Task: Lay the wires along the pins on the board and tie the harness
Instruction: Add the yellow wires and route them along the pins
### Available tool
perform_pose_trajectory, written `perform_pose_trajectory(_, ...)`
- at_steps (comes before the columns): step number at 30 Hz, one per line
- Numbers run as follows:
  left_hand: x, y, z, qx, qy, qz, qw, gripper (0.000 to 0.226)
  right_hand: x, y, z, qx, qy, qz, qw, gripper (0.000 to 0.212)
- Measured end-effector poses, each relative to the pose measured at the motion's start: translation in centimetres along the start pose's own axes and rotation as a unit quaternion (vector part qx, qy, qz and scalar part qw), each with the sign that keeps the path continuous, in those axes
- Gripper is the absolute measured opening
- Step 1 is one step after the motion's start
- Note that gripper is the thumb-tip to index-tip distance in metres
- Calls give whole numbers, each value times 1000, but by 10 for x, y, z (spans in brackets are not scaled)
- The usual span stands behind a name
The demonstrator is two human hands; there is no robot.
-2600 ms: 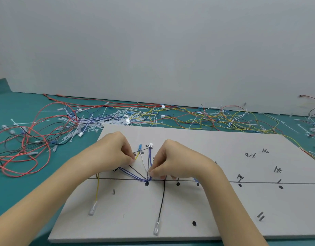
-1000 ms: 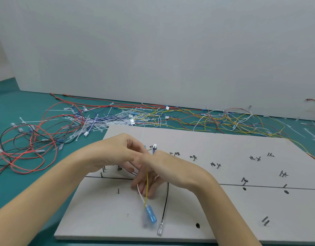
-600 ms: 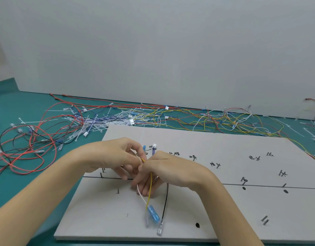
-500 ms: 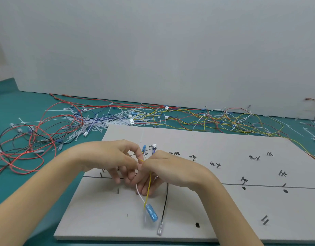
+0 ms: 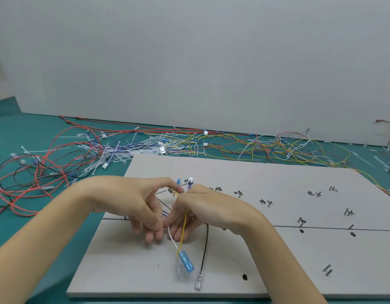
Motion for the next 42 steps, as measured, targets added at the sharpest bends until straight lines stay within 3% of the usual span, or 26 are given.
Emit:
perform_pose_trajectory(5, 1, 2, 2, 33, -29, -10, 999, 71, 2, -1, 1, 18, -14, 4, 1000, 37)
perform_pose_trajectory(16, 8, -10, 2, 148, -206, -34, 967, 54, 3, 2, 2, 3, -11, 21, 1000, 36)
perform_pose_trajectory(23, -8, -13, 14, 38, -176, -65, 982, 36, 2, 0, 0, 5, 2, 18, 1000, 36)
perform_pose_trajectory(31, -4, -21, -7, 125, -201, -74, 969, 75, 5, -2, 0, 10, 0, 10, 1000, 39)
perform_pose_trajectory(42, -5, -20, -1, 73, -197, -76, 975, 27, 4, -3, 1, -6, 15, 5, 1000, 48)
Point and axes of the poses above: each hand's wrist, its own x-axis towards the middle knuckle, its own z-axis out of the back of the hand, y = z × x, the point moved 9 cm from there along x, towards the middle knuckle, and after that the axes turned 13 degrees about z, right-handed, at the moved point
